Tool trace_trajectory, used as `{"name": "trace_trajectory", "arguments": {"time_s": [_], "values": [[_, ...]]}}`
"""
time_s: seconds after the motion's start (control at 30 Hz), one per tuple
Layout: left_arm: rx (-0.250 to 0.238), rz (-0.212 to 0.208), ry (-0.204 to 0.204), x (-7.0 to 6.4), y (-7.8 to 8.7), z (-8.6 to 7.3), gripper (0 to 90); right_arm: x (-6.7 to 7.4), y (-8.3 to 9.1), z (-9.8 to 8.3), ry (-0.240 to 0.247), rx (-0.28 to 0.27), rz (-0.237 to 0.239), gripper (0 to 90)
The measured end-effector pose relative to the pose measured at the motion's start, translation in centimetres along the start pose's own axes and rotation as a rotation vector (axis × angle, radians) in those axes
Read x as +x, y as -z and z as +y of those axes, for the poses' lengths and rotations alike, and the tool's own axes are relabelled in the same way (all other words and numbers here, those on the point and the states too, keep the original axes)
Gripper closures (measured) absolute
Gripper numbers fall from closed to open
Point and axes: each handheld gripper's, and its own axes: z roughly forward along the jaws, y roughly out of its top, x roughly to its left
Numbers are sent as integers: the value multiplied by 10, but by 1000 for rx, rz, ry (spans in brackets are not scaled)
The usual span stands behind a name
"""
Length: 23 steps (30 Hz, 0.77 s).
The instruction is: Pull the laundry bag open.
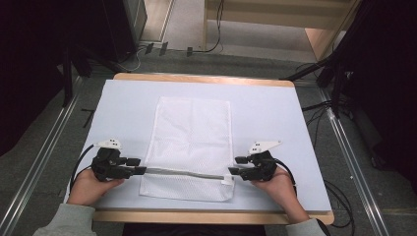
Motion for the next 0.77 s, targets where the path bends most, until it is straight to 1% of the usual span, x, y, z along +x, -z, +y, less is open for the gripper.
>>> {"name": "trace_trajectory", "arguments": {"time_s": [0.13,0.2,0.27,0.33,0.4,0.43,0.53,0.67,0.77], "values": [[-25,21,15,5,4,0,420,-6,4,-2,-17,-7,-36,390],[-36,36,26,9,6,-1,404,-10,6,-3,-26,-14,-53,366],[-43,49,38,12,8,-1,393,-15,9,-5,-46,-17,-72,347],[-44,58,54,16,9,-1,386,-18,11,-7,-65,-22,-86,342],[-43,69,58,18,10,-1,383,-21,14,-9,-74,-29,-101,336],[-50,68,65,20,10,-1,380,-23,15,-10,-79,-34,-112,333],[-61,82,78,23,12,-1,370,-26,19,-13,-93,-40,-135,320],[-77,94,99,30,13,1,347,-29,21,-16,-108,-43,-153,300],[-77,118,109,34,13,1,325,-30,22,-18,-109,-40,-161,278]]}}
